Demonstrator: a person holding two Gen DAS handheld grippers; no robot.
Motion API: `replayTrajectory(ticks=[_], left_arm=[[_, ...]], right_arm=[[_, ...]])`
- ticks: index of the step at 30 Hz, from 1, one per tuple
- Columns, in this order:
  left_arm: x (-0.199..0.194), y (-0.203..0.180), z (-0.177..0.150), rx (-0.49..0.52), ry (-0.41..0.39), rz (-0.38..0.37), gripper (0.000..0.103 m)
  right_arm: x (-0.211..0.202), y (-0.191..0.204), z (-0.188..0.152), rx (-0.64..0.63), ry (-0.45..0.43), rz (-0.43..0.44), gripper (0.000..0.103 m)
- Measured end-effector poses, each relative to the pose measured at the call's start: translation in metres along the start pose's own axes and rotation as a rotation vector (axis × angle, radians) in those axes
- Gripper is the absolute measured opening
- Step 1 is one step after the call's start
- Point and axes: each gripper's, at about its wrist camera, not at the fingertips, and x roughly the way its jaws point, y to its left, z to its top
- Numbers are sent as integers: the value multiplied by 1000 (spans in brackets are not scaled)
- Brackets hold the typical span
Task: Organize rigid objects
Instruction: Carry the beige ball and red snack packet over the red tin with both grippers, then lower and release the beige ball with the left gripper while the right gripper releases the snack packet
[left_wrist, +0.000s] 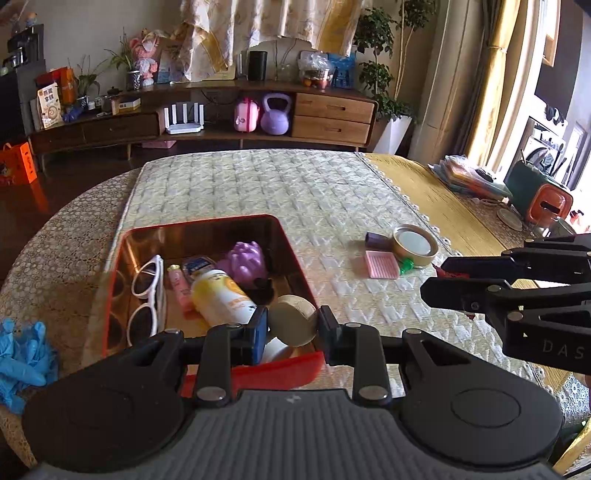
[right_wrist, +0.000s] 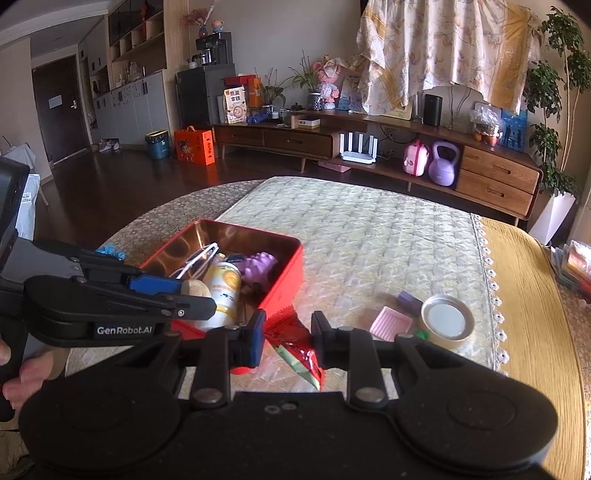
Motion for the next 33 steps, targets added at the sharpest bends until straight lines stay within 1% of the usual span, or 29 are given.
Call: replayTrajectory(ticks=[2, 8, 12, 15, 25, 33], left_arm=[[-3, 17, 3, -10, -4, 24, 29], [-3, 54, 12, -21, -8, 55, 29], [3, 73, 18, -29, -3, 64, 29], [15, 87, 25, -38, 20, 57, 29], [58, 110, 41, -53, 59, 43, 29], [95, 113, 57, -45, 86, 46, 29]], right_arm=[[7, 11, 5, -10, 1, 13, 25], [27, 40, 14, -26, 14, 43, 25], [42, 56, 17, -29, 28, 59, 25], [56, 68, 21, -23, 37, 81, 25], [105, 93, 21, -55, 96, 108, 25], [135, 102, 21, -70, 134, 138, 25]])
